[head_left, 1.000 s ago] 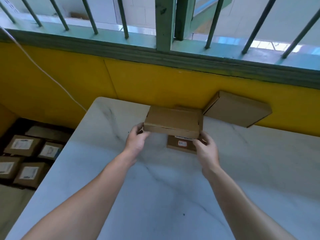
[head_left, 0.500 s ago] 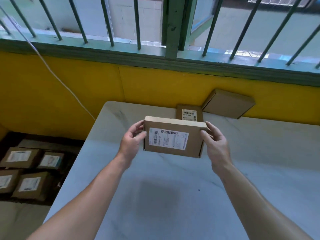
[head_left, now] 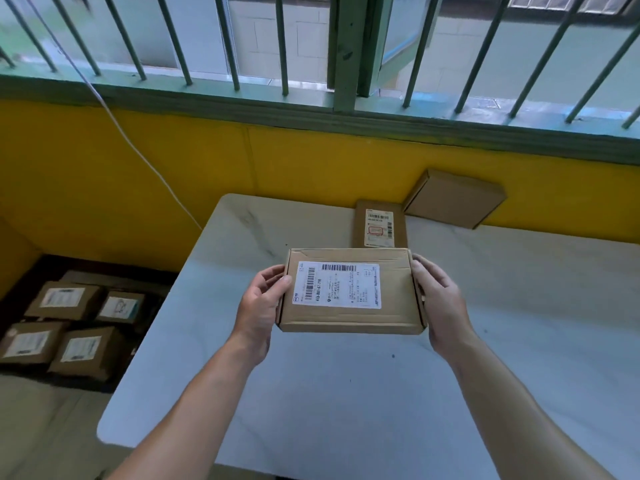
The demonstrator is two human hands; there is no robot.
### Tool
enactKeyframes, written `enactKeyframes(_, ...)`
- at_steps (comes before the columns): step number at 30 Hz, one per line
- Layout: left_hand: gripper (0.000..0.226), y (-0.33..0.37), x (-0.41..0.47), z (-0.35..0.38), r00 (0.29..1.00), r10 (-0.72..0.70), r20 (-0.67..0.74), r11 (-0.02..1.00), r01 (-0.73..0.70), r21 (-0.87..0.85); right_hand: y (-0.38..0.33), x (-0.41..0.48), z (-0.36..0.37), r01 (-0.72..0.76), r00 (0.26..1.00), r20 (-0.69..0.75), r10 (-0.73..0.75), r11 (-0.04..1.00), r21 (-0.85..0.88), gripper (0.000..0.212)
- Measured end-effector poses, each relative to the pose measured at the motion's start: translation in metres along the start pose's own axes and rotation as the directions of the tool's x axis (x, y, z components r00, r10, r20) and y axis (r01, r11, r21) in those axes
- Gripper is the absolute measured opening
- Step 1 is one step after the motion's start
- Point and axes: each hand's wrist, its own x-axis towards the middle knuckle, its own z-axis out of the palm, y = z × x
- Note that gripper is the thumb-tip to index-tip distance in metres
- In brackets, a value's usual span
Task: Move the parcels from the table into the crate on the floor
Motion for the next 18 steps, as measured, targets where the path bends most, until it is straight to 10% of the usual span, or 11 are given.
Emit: enactKeyframes(18, 0.017, 0.077, -0.109, 0.099, 0.894, 0.437, 0.099, 0.874, -0.397, -0.278, -0.117, -0.061, -0.077, 0.301, 0.926, 0.133, -0.353, 0.904, 0.304, 0.027)
